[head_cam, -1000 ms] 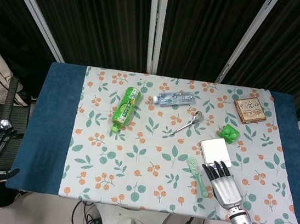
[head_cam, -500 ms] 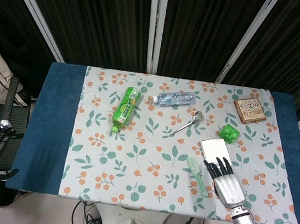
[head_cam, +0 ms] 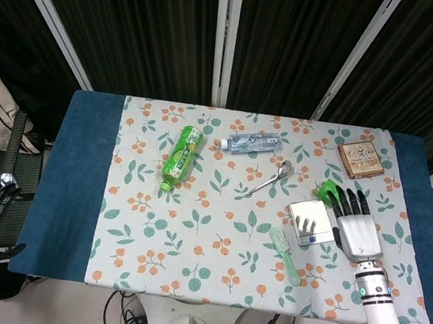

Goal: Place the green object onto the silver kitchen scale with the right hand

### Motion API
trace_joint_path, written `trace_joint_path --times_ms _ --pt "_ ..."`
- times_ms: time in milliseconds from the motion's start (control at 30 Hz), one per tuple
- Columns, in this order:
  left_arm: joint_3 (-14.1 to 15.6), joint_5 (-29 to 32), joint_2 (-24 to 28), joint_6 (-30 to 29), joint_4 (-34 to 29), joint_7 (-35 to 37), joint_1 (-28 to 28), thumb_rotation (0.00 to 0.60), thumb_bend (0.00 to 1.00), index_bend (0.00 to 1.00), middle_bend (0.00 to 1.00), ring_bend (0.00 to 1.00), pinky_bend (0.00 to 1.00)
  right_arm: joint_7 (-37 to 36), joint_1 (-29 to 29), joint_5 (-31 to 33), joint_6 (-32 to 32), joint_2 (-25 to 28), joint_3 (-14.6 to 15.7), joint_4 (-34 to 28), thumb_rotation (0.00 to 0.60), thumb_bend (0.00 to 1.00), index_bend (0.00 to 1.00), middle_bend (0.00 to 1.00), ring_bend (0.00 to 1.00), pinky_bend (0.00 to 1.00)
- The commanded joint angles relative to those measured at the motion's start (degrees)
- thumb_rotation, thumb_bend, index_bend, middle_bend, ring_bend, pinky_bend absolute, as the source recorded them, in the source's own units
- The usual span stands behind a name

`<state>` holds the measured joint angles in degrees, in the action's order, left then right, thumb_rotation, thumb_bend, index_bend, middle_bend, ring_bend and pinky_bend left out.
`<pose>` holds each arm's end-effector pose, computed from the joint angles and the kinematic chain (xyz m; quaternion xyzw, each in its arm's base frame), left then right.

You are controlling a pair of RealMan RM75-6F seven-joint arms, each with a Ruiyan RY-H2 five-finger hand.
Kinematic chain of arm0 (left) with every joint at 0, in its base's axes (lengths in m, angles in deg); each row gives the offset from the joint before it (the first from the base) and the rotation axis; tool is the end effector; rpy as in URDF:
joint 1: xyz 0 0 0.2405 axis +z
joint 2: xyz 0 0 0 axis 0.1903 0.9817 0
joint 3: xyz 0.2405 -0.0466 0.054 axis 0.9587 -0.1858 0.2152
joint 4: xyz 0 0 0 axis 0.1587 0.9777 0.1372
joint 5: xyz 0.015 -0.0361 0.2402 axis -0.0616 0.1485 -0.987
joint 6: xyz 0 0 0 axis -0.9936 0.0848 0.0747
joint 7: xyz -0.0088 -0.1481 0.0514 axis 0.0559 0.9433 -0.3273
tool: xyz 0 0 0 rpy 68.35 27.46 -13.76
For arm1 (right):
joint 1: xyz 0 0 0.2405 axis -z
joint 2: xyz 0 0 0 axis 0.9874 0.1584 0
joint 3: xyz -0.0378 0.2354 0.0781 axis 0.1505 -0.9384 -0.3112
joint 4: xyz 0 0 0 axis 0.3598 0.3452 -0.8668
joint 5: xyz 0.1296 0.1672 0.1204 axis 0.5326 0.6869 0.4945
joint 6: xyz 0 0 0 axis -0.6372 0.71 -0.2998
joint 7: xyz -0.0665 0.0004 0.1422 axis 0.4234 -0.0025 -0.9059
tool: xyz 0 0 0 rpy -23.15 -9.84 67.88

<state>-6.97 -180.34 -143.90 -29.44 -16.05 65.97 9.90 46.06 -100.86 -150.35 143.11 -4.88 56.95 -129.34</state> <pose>-0.3186 0.1579 0.1184 -0.6150 -0.3593 -0.4073 0.5717 -0.2805 -0.2982 0.0408 0.7045 -0.3075 0.2795 0.5753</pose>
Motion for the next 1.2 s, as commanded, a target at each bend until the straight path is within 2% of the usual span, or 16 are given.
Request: trace_joint_path --times_ms 33,267,433,800,1200 --pt "-0.01 0.01 0.04 0.11 -0.05 -0.01 -0.07 0.600 0.05 0.03 0.03 0.00 0.00 6.29 -4.71 9.34 -7.53 1.15 -3.62 1.24 0.600 0.23 0.00 0.00 0.00 0.00" --pt "0.03 -0.35 0.55 0.31 -0.80 0.15 -0.33 0.600 0.05 0.03 0.03 0.00 0.00 13.43 -11.00 21.09 -14.28 -1.26 -5.39 7.06 0.600 0.23 0.00 0.00 0.00 0.00" --pt "0.07 -0.09 0.82 0.25 -0.97 0.30 -0.15 0.600 0.05 0.03 0.03 0.00 0.00 18.92 -15.60 27.38 -18.38 -2.97 -4.50 11.73 0.600 0.23 0.00 0.00 0.00 0.00" --pt "0.06 0.47 0.59 0.57 -0.42 1.04 -0.04 0.600 0.05 0.03 0.03 0.00 0.00 26.49 -21.05 30.32 -20.92 -6.95 1.01 17.85 0.600 0.21 0.00 0.00 0.00 0.00" --pt "-0.12 1.27 0.42 1.36 0.17 1.81 -0.25 0.600 0.05 0.03 0.03 0.00 0.00 24.65 -23.05 31.09 -21.89 -9.97 3.05 22.61 0.600 0.20 0.00 0.00 0.00 0.00"
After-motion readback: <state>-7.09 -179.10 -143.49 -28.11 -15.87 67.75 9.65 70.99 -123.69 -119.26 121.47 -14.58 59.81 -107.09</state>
